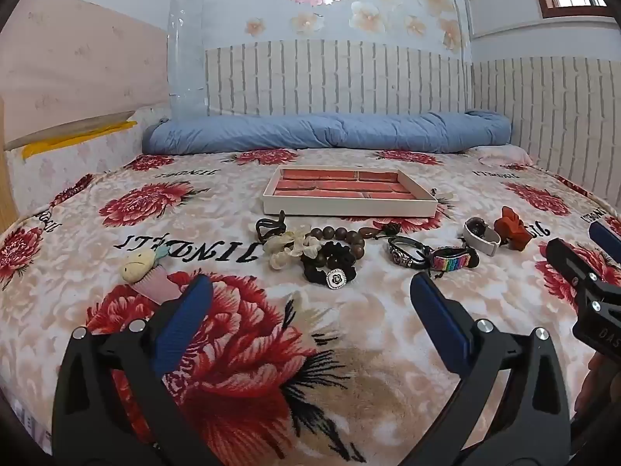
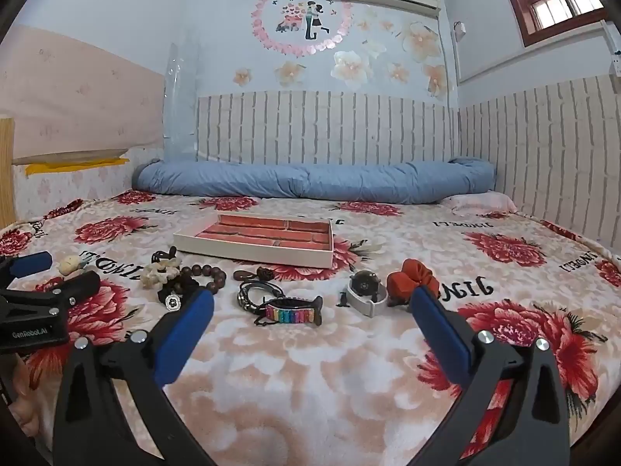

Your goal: Organize jewelry

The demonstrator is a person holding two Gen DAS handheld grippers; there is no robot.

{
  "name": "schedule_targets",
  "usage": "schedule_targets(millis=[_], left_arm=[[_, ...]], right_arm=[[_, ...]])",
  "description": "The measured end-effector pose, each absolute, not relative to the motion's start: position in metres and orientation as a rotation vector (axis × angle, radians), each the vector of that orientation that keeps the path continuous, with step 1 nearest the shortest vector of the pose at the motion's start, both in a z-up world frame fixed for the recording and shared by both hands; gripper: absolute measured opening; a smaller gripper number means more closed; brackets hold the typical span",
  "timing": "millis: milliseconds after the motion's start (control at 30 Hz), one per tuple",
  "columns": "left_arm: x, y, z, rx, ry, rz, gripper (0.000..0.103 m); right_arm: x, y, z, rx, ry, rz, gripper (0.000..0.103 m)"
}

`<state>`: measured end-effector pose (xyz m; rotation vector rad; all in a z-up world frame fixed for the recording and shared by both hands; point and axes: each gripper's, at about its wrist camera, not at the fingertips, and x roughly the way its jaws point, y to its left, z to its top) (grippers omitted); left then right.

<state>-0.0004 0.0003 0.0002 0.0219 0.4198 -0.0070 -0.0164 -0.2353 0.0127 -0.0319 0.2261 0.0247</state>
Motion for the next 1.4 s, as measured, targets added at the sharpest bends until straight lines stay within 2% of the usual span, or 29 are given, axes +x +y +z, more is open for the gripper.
schedule_targets(millis=[1400], left_arm=[[-0.006,0.007,0.008,0.02,0.394,-0.006,0.098]], right_arm=[[-0.019,-0.243,0.016,0.0,0.234,0.004,0.099]])
